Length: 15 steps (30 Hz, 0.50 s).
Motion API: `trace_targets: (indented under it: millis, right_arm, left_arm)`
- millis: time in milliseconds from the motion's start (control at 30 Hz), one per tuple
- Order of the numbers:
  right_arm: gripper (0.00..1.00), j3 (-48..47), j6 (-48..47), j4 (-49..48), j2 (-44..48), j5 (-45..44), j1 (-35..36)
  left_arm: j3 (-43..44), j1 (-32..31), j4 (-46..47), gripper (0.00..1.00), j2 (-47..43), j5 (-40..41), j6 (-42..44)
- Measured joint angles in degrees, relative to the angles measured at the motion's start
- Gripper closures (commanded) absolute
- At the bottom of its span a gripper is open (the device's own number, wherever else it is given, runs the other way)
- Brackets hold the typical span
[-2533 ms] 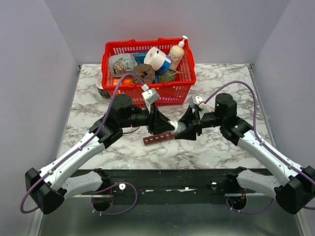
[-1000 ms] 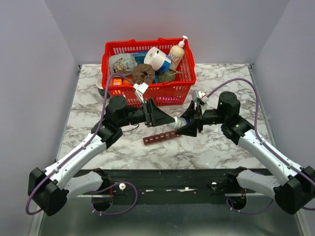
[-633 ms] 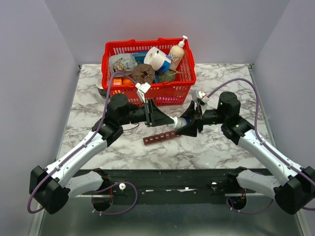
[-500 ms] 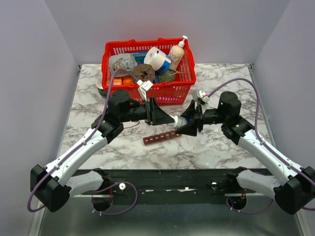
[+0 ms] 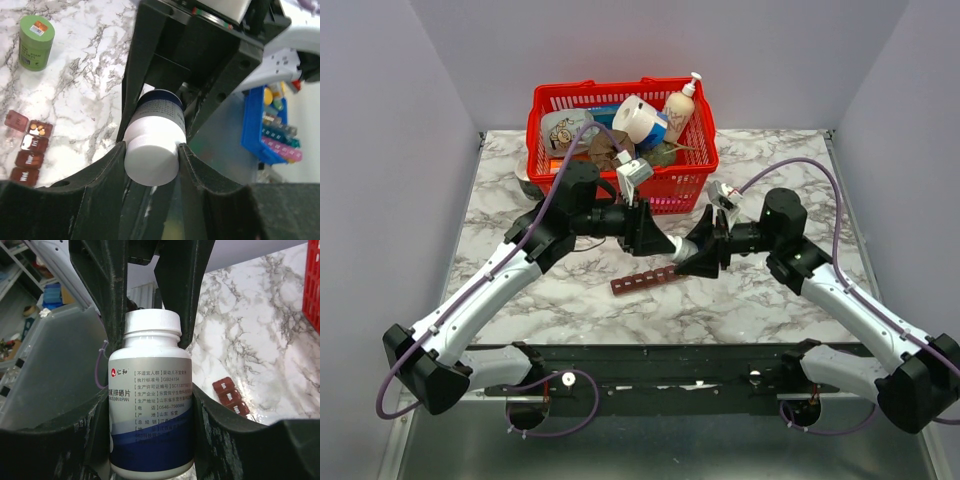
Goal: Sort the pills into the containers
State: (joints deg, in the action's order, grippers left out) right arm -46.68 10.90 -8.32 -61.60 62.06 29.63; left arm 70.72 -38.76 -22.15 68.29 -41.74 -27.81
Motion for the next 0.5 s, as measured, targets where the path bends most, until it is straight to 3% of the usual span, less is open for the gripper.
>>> trace_targets:
  millis: [133,167,267,400,500]
  right_arm:
    - [0.99,0.79,5.44,-3.54,-0.68,1.75,0.37]
    - [1.0,0.96,6.88,-4.48,-0.7,2.16,0.48]
    - [1.0,1.16,11.47,-7.13,-0.7,2.75,0.5]
    - [1.0,1.2,14.51,-8.92,-0.68,2.8,0.35]
    - [0.99,1.31,15.04,-9.33,-0.66,2.8,0.35]
  left_arm:
    - [0.0,-0.28,-1.38,0.43,-1.14,-2.12,8.0]
    - [0.0,-0.35,-1.55,0.31,-1.46,-2.58,10.01]
    - [0.02,-0.48,-2.56,0.16,-2.86,-3.85,16.13]
    - [-0.02,-0.46,-1.7,0.03,-3.96,-4.5,17.18]
    - [-0.52,-0.2,1.22,0.01,-4.42,-4.48,14.78]
